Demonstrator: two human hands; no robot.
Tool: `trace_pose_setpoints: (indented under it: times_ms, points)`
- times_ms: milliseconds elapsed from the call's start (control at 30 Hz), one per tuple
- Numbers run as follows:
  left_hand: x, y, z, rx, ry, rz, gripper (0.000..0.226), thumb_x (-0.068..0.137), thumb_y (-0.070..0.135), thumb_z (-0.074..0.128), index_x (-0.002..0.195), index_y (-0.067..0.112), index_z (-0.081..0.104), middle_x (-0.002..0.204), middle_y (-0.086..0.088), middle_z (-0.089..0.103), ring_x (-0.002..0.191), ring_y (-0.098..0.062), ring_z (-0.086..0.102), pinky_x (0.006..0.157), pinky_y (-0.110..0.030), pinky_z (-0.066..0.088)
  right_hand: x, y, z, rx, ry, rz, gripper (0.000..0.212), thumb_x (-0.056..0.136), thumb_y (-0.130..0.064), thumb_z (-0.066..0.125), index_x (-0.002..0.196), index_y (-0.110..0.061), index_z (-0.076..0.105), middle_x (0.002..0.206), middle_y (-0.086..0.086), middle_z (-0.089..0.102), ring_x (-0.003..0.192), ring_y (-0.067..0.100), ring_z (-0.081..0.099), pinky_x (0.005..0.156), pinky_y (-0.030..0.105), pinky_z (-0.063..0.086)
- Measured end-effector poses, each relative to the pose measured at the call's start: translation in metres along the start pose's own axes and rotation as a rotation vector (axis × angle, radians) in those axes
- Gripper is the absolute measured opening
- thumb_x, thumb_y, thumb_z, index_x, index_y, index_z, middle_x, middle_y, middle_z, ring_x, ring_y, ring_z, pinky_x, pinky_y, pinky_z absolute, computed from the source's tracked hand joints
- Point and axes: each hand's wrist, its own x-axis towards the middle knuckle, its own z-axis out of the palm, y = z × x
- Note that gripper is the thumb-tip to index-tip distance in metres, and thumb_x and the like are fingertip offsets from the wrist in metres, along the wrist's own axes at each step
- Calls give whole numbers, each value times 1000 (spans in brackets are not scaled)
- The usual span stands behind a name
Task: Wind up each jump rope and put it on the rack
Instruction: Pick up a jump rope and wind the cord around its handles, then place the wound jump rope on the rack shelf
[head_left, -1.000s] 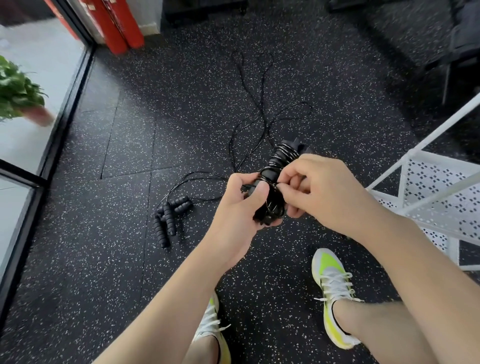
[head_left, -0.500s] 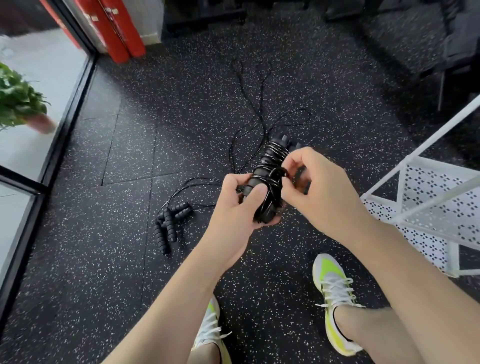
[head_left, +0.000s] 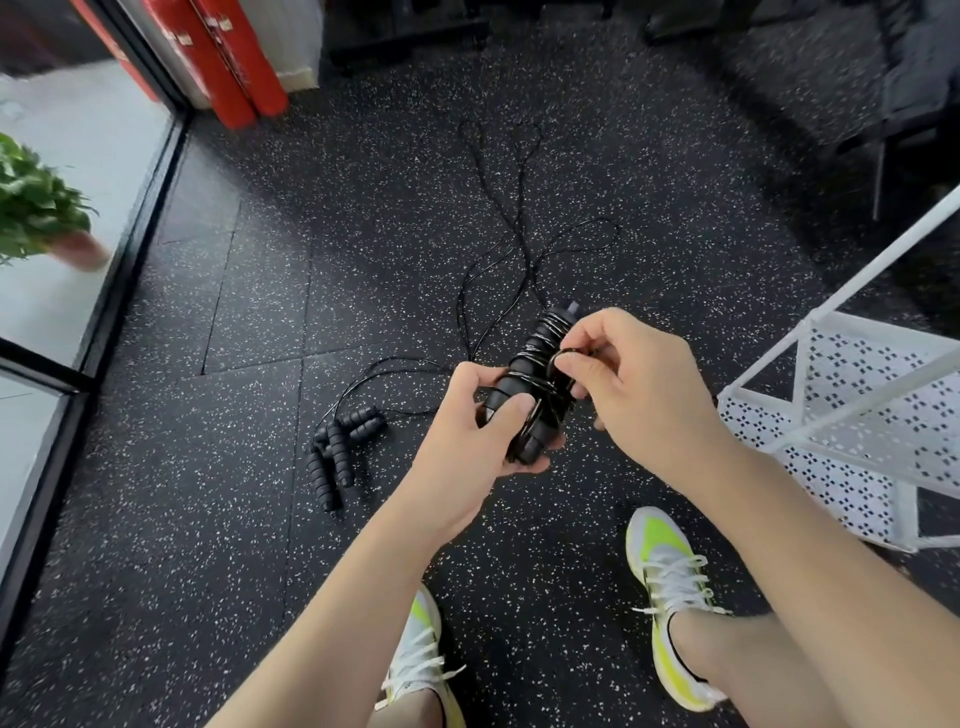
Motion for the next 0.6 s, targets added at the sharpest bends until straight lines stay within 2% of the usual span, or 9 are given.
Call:
trace_pose_setpoints:
  times_ms: [67, 100, 200, 333, 433, 467, 533, 600]
  points:
    - [0, 3, 1, 9, 7, 22, 12, 107, 9, 51, 117, 13, 47, 112, -21, 70, 92, -45, 73, 73, -45, 59, -1, -3, 4, 183, 87, 85, 10, 97, -18, 65, 93, -26, 61, 71, -4, 66, 58, 8, 63, 50, 27, 52]
    - [1, 4, 1, 19, 9, 35, 12, 107, 9, 51, 116, 13, 47, 110, -20, 71, 92, -44, 73, 73, -44, 59, -1, -4, 5, 251, 117, 116, 9, 97, -16, 64, 93, -24, 61, 71, -2, 65, 56, 7, 60, 47, 25, 50]
    - [1, 4, 3, 57, 3, 62, 11, 106, 10, 52, 115, 15, 47, 107, -17, 72, 90, -40, 74, 75, -46, 61, 1, -4, 8, 346, 163, 169, 8, 94, -15, 67, 93, -22, 65, 75, 2, 65, 55, 8, 58, 45, 25, 48]
    - [1, -1, 12, 18, 41, 83, 16, 107, 13, 52, 121, 13, 45, 111, -19, 72, 91, -41, 74, 76, -49, 61, 2, -3, 2, 333, 173, 123, 9, 88, -15, 76, 91, -23, 71, 75, -7, 69, 58, 5, 61, 46, 21, 49]
    - [2, -8, 24, -43, 107, 65, 16, 107, 16, 52, 123, 13, 48, 111, -15, 74, 95, -39, 74, 76, -47, 61, -4, 3, 0, 310, 169, 133, 22, 86, -24, 80, 102, -26, 66, 93, -12, 67, 77, 6, 64, 58, 26, 55]
    - [4, -11, 28, -44, 130, 53, 17, 107, 18, 53, 124, 15, 50, 114, -14, 73, 99, -36, 74, 80, -49, 61, -6, 8, 0, 267, 182, 150, 29, 85, -30, 80, 108, -28, 63, 102, -14, 65, 87, 6, 64, 67, 29, 57]
    - [4, -13, 37, -38, 163, 34, 21, 106, 23, 55, 127, 19, 52, 121, -9, 70, 106, -29, 72, 93, -55, 58, -13, 14, -2, 226, 188, 201, 39, 87, -42, 76, 117, -31, 55, 112, -16, 61, 100, 4, 62, 84, 28, 55]
    - [-1, -12, 49, -45, 155, 45, 25, 106, 26, 56, 130, 27, 50, 122, -7, 69, 108, -26, 71, 99, -54, 55, -23, 16, -6, 349, 159, 284, 50, 85, -56, 71, 124, -33, 50, 112, -17, 64, 103, 3, 65, 88, 33, 57]
